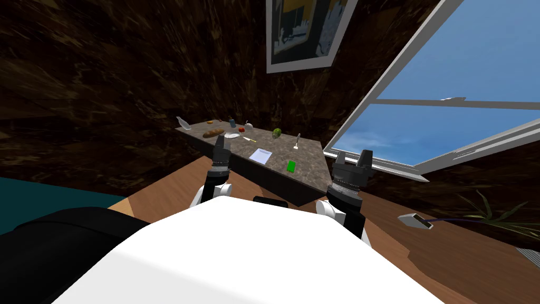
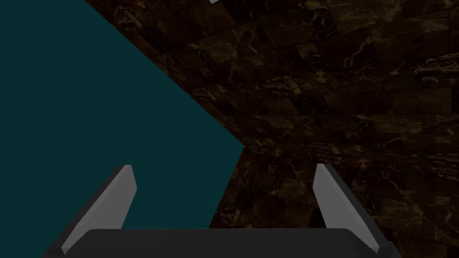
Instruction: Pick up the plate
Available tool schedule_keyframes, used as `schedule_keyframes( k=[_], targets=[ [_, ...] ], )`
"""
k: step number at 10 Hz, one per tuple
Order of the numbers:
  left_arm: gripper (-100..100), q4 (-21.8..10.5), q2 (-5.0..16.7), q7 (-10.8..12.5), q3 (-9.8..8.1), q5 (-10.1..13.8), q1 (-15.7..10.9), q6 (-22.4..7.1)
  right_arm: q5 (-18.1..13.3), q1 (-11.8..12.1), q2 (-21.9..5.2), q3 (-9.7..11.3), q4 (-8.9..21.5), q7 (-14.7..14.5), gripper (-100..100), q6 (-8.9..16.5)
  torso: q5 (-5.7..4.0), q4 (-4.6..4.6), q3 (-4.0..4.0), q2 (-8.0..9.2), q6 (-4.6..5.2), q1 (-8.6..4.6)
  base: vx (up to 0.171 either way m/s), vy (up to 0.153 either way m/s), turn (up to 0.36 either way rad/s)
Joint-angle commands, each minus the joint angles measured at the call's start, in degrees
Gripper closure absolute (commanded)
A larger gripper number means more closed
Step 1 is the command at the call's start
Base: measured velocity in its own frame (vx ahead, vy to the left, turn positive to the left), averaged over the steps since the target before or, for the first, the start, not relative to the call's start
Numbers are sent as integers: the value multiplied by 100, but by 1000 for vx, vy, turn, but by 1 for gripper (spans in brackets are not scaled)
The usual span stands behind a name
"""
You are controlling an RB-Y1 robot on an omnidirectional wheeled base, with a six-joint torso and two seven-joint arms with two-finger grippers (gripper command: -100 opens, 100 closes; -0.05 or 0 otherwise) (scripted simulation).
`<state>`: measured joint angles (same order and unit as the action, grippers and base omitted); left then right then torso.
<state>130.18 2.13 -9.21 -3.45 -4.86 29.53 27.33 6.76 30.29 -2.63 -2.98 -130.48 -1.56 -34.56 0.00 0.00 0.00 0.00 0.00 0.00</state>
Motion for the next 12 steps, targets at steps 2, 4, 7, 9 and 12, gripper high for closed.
schedule_keyframes(
  k=[2, 4, 7, 9, 12],
  targets=[
    [-100, -79, 309, 10, -10, 11, -44, -257, 0, 0, 0, 0, 0, 0, 0, 0, 0, 0, 0, -1, 1, -2, 2, -13, -30],
    [-100, -155, 443, 19, -19, 21, -86, -499, 0, 0, 0, 0, 0, 0, 0, 0, -1, -1, -2, -3, 0, -5, 7, -17, -24],
    [-100, -292, 561, 36, -37, 39, -161, -939, 0, 0, 0, 0, 0, 0, 0, 0, -2, -1, -2, -3, 1, -7, 6, -22, -33],
    [-100, -393, 599, 48, -49, 53, -216, -1254, 0, 0, 0, 0, 0, 0, 0, 0, -2, -1, -2, -3, 0, -8, 8, -22, -36],
    [-100, -548, 612, 67, -67, 73, -299, -1732, 0, 0, 0, 0, 0, 0, 0, 0, -2, -1, -2, -4, 0, -10, 6, -25, -37]
  ],
)
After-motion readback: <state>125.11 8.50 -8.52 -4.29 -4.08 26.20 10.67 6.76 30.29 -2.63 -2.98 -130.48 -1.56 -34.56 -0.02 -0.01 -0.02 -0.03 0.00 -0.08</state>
